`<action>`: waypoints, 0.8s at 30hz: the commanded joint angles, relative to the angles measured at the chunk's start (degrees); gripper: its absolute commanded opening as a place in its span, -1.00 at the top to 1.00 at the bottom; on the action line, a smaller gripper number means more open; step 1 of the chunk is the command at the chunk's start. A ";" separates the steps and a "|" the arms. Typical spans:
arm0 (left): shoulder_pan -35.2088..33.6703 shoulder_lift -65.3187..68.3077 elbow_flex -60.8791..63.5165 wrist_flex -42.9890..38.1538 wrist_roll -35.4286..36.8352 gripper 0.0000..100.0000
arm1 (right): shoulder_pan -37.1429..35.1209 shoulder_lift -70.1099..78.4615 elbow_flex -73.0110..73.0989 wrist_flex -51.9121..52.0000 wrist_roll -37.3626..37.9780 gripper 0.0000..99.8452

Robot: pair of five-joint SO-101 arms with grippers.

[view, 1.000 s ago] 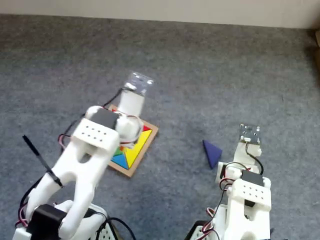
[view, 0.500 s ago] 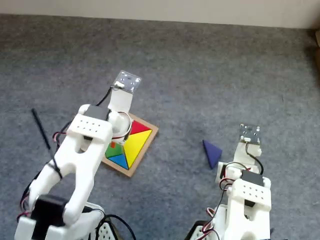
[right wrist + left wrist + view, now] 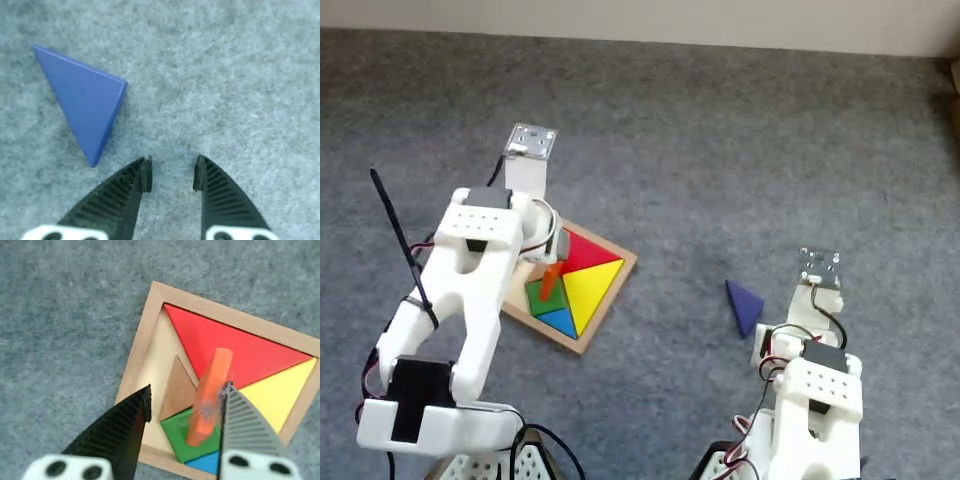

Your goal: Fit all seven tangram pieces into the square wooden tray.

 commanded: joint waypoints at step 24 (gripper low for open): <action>-1.80 -0.40 -8.57 12.48 0.88 0.54 | 0.57 -1.10 -0.31 -1.10 0.70 0.71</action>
